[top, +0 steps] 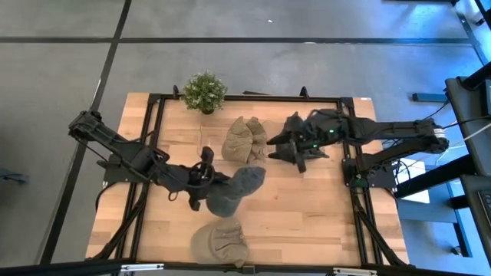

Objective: Pick & Place hat
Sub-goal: Put the black cap into the right transparent bin

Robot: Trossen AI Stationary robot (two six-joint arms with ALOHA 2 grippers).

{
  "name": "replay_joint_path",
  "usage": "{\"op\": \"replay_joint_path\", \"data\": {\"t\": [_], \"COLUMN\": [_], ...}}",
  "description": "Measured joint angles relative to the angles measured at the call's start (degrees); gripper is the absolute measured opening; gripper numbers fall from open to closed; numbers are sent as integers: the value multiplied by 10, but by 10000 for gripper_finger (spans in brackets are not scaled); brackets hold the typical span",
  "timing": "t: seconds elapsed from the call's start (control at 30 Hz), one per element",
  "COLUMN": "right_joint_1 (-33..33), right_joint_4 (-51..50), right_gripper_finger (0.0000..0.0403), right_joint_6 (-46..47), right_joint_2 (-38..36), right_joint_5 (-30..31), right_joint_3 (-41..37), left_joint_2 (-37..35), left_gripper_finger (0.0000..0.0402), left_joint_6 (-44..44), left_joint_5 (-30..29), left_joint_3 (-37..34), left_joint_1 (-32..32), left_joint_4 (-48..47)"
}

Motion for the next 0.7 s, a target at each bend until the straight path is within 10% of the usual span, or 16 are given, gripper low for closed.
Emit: {"op": "replay_joint_path", "data": {"t": [0.33, 0.7], "right_joint_1": [0, 0], "right_joint_4": [104, 158], "right_gripper_finger": [314, 299], "right_joint_6": [-15, -15], "right_joint_2": [76, 146], "right_joint_5": [-8, -154], "right_joint_3": [0, -1], "left_joint_2": [0, 0], "left_gripper_finger": [21, 22], "left_joint_6": [19, 55], "left_joint_5": [46, 48], "left_joint_3": [0, 0], "left_joint_1": [26, 27], "left_joint_4": [23, 55]}}
